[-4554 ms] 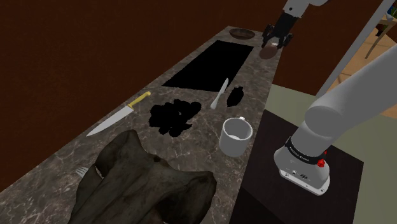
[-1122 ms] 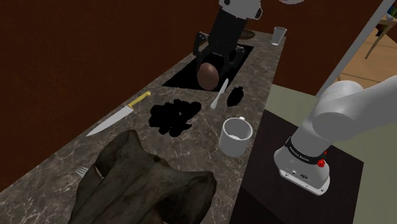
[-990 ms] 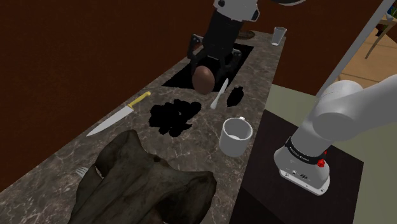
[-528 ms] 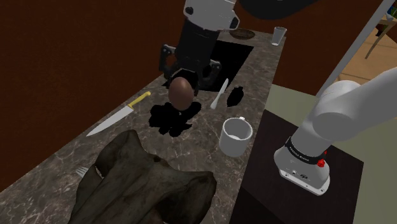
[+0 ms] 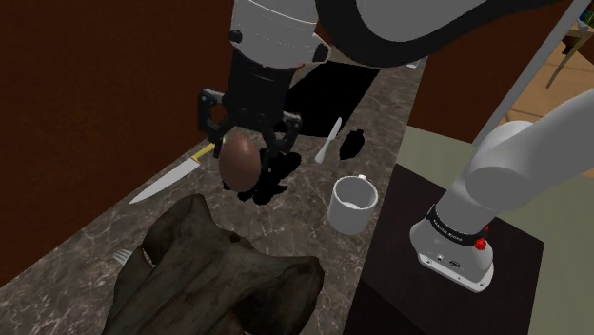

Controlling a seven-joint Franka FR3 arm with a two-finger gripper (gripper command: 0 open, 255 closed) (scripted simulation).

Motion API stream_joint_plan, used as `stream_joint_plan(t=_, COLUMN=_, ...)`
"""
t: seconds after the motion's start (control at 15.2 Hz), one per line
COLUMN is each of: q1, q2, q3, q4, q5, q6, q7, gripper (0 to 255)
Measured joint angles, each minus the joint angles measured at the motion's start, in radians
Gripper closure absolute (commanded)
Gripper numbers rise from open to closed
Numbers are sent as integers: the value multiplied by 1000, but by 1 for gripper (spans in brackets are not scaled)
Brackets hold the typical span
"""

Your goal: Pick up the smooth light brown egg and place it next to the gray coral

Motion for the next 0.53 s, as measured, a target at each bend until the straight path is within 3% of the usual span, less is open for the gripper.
stream_joint_plan(t=0.53, q1=1, q2=27, q3=40, q4=-86, q5=14, q6=113, q7=-5, gripper=255)
